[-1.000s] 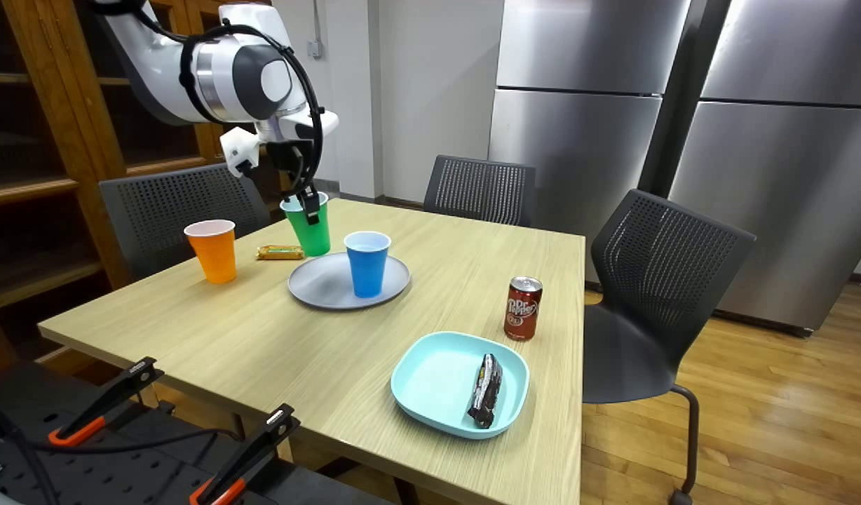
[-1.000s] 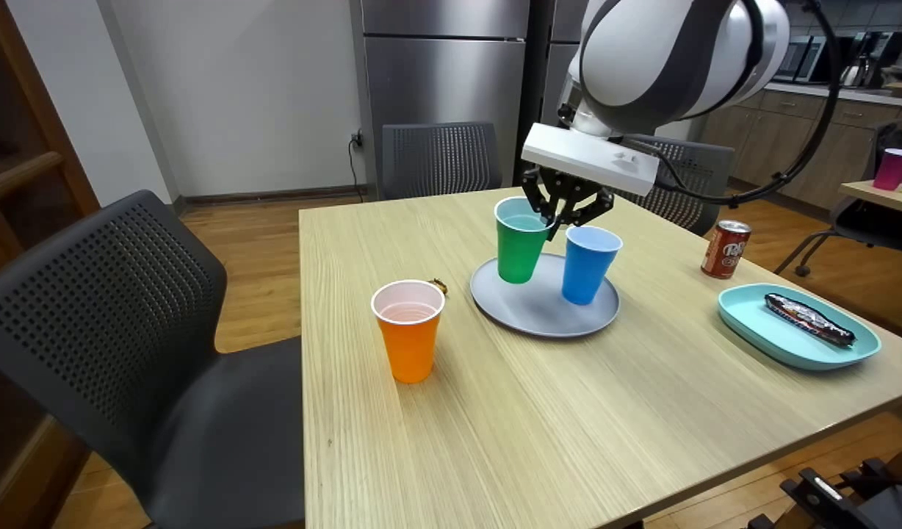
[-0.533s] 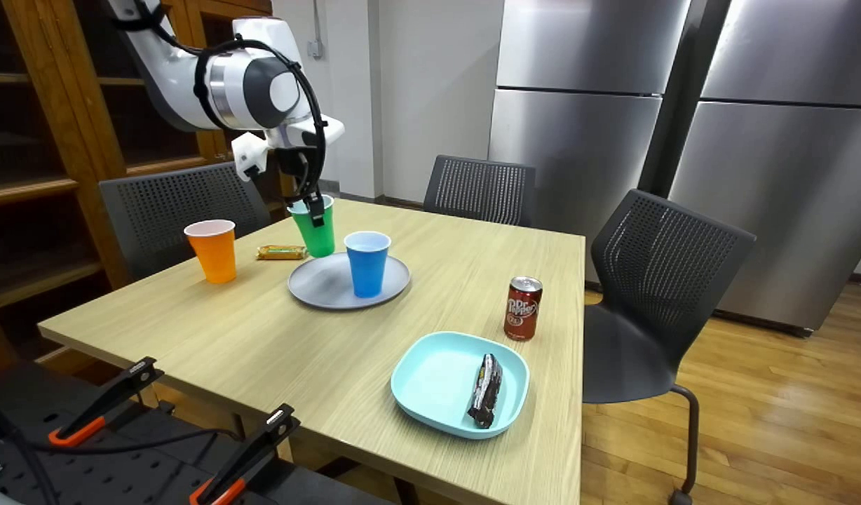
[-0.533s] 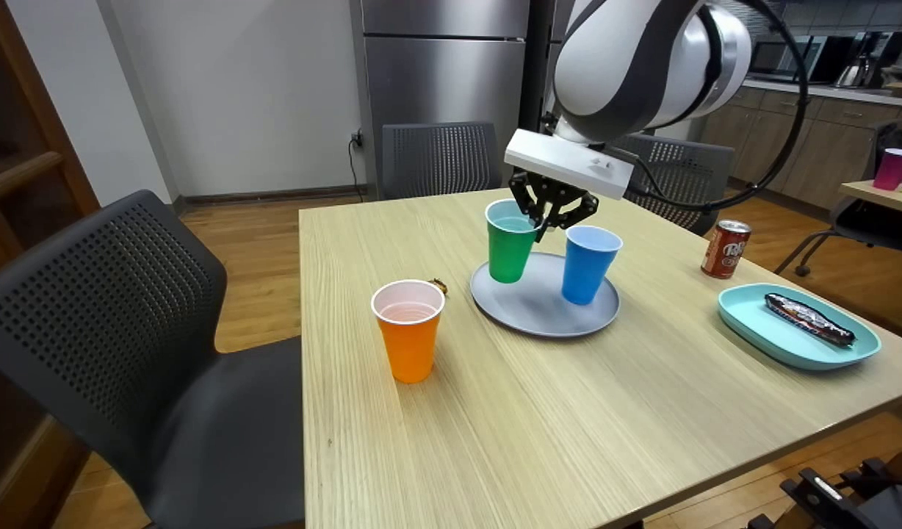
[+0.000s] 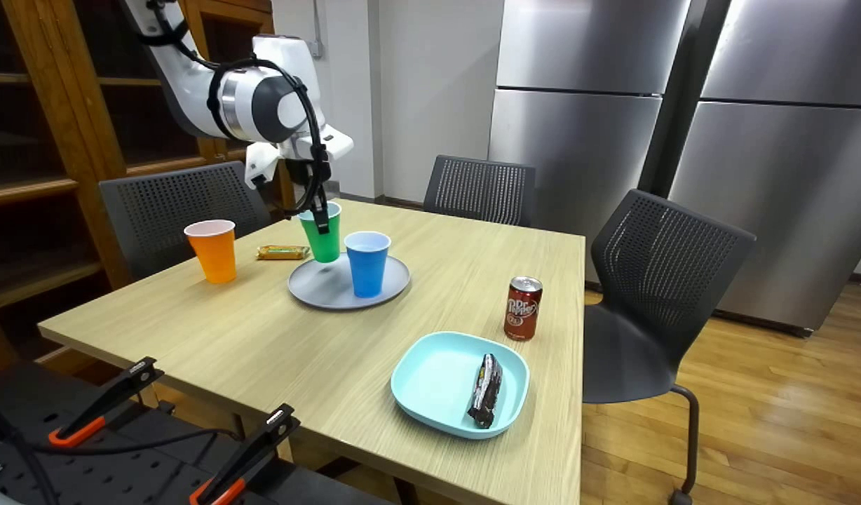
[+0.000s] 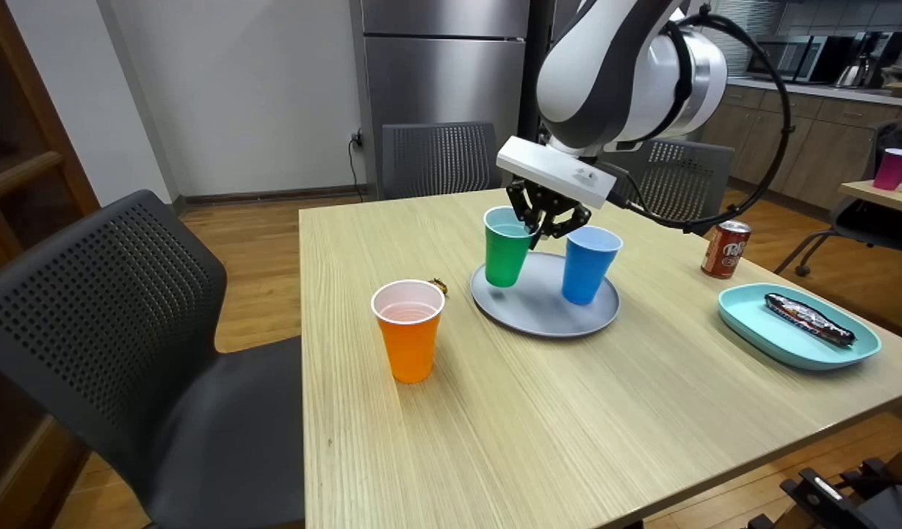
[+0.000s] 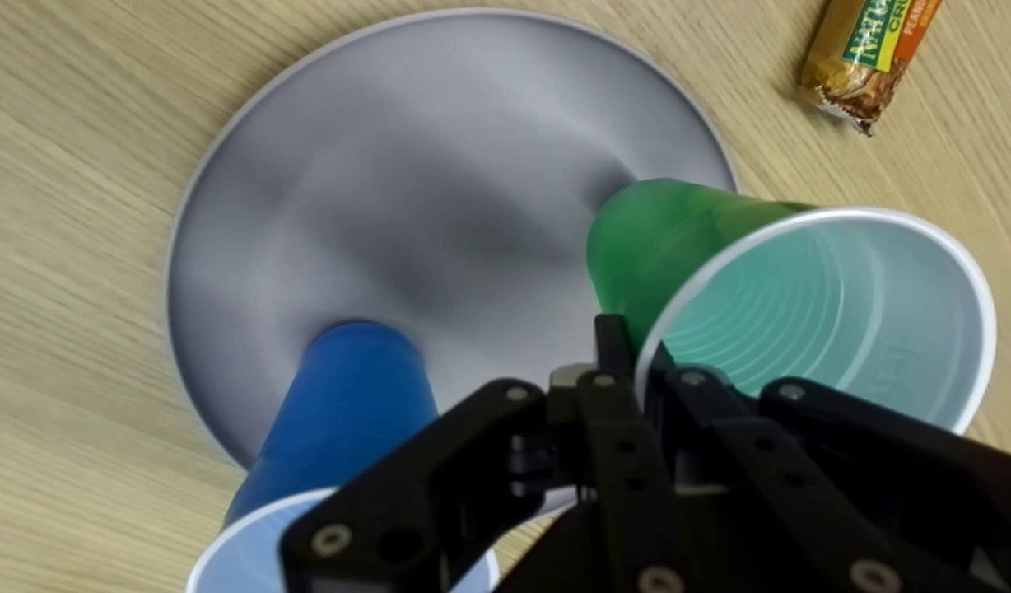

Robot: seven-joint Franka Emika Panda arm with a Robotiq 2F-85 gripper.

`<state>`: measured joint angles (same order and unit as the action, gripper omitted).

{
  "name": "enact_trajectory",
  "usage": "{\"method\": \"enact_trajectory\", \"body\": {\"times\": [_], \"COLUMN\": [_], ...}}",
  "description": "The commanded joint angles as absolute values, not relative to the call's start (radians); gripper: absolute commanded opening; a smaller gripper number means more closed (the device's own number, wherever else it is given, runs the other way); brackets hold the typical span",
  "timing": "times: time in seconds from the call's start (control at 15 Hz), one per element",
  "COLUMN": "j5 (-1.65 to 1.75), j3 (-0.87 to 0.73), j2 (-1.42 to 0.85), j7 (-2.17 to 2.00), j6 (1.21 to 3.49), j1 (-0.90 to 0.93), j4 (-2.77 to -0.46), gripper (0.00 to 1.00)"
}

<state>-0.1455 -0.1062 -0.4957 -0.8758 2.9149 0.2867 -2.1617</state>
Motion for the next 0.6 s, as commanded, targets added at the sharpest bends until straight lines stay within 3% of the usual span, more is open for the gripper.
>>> {"method": "enact_trajectory", "body": {"times": [0.0,0.53], "j5": [-0.183,-0.22], "j3": [-0.077,-0.059], "j2": [-0.521,-0.543], "j7": [-0.868,-0.862], "j6": [2.91,2.904], "j1": [0.253,0.235], "j4": [-2.128,-2.119], "gripper": [0.01,0.01]}}
